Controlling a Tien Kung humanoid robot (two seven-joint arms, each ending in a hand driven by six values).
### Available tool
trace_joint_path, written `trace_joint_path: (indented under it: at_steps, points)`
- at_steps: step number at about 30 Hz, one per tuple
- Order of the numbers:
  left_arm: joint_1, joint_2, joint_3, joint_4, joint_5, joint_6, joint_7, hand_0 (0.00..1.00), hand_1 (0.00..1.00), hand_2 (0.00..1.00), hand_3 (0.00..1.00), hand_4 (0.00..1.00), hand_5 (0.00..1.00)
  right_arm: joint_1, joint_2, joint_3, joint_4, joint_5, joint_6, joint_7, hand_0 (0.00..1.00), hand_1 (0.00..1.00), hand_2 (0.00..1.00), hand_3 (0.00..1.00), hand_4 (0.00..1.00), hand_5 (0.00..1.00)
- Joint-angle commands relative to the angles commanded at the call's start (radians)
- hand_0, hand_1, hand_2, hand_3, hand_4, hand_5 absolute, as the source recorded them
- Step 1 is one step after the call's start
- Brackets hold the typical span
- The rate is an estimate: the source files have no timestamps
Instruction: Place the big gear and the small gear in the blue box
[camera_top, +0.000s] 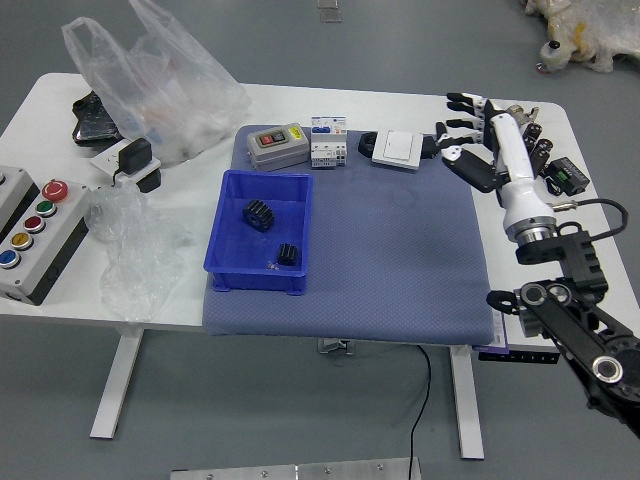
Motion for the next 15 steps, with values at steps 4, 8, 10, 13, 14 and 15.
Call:
trace_joint_path:
  at_steps: [4, 8, 10, 13, 14, 15]
  points:
    - [-0.016, 0.009, 0.052, -0.002, -0.023, -0.001, -0.008, 0.614, 0.46, 0.496, 0.632, 0.658, 0.344, -0.094, -0.007, 0.134, -0.01, 0.117, 0.018, 0.083, 0.786, 0.735, 0.744, 0.692, 0.637, 0.319]
    - [-0.02, 0.023, 0.063, 0.007, -0.022, 0.0, -0.011, 0.614, 0.463, 0.496, 0.632, 0.658, 0.344, -0.152, -0.007, 0.244, -0.012, 0.21, 0.028, 0.124, 0.804, 0.747, 0.75, 0.692, 0.658, 0.363]
    - [-0.02, 0.027, 0.055, 0.01, -0.012, -0.001, -0.009, 0.614, 0.463, 0.496, 0.632, 0.658, 0.344, -0.166, -0.005, 0.295, -0.014, 0.251, 0.033, 0.14, 0.804, 0.747, 0.75, 0.692, 0.658, 0.363]
    - [-0.018, 0.031, 0.051, 0.012, -0.006, -0.004, -0.009, 0.614, 0.51, 0.51, 0.632, 0.657, 0.341, -0.178, 0.0, 0.36, -0.017, 0.307, 0.04, 0.158, 0.808, 0.741, 0.749, 0.691, 0.667, 0.374]
    - [-0.016, 0.03, 0.053, 0.012, -0.007, -0.005, -0.01, 0.614, 0.51, 0.51, 0.632, 0.657, 0.341, -0.18, 0.002, 0.381, -0.018, 0.322, 0.042, 0.164, 0.808, 0.741, 0.749, 0.691, 0.667, 0.374]
    - [-0.013, 0.029, 0.051, 0.013, -0.006, -0.007, -0.01, 0.614, 0.51, 0.51, 0.632, 0.657, 0.341, -0.182, 0.005, 0.4, -0.019, 0.334, 0.043, 0.168, 0.808, 0.741, 0.749, 0.691, 0.667, 0.374]
